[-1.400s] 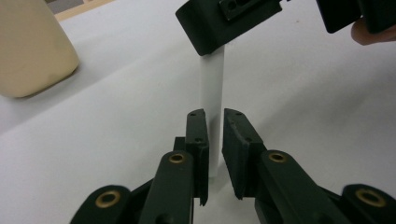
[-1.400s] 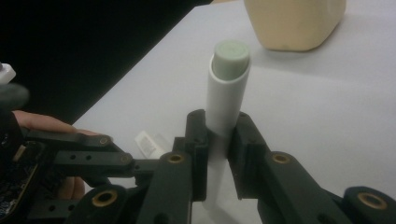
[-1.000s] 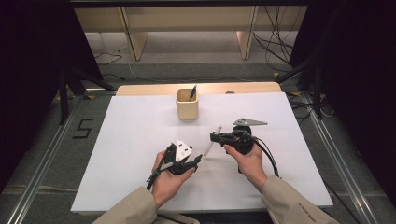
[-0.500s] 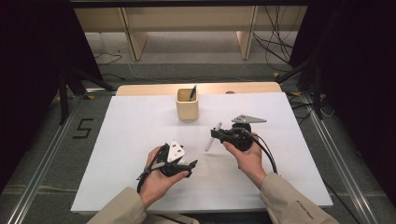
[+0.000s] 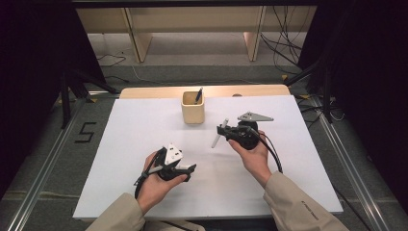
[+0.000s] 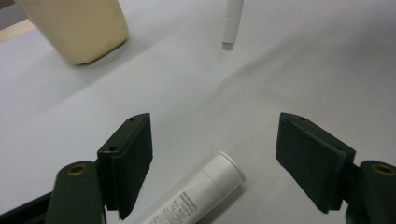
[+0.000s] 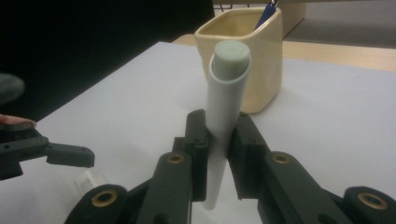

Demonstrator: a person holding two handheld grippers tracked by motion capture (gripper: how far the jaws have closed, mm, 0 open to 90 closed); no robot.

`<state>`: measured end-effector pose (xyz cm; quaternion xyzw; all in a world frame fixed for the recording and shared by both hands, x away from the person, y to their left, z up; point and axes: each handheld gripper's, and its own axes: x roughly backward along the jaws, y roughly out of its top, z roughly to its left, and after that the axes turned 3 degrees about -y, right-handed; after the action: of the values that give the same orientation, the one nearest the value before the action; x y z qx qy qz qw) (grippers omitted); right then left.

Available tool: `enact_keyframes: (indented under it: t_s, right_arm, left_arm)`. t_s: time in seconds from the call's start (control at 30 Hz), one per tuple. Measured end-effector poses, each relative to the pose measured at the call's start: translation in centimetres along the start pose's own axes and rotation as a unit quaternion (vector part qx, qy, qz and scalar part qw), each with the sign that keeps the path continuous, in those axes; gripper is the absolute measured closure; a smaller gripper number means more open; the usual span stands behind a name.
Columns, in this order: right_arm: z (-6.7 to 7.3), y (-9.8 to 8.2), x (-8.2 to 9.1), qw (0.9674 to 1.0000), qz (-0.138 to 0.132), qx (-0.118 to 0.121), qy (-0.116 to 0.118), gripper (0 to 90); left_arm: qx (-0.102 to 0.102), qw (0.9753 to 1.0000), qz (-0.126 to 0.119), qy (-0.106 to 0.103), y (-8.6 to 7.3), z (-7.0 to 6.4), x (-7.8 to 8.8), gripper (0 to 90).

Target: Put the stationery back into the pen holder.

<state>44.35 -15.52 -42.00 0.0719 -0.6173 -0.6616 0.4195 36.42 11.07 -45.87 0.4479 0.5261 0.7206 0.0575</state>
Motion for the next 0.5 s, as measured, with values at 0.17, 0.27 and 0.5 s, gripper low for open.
enact_keyframes:
  t_s: [0.17, 0.27, 0.5]
  right_arm:
    - [-0.1, 0.7, -0.4, 0.9999, -0.009, 0.001, -0.004, 78.7]
    - [-0.1, 1.4, -0.8, 0.9998, -0.015, 0.001, -0.009, 78.7]
    - [-0.4, 3.4, -1.9, 0.9993, -0.031, 0.001, -0.019, 78.7]
  left_arm:
    - [0.003, 1.0, -0.001, 0.001, 0.0, 0.1, 0.0, 27.6]
    - [0.003, 1.0, -0.001, 0.001, 0.0, 0.1, 0.0, 27.6]
    - [0.002, 1.0, 0.001, 0.001, 0.0, 0.2, -0.1, 27.7]
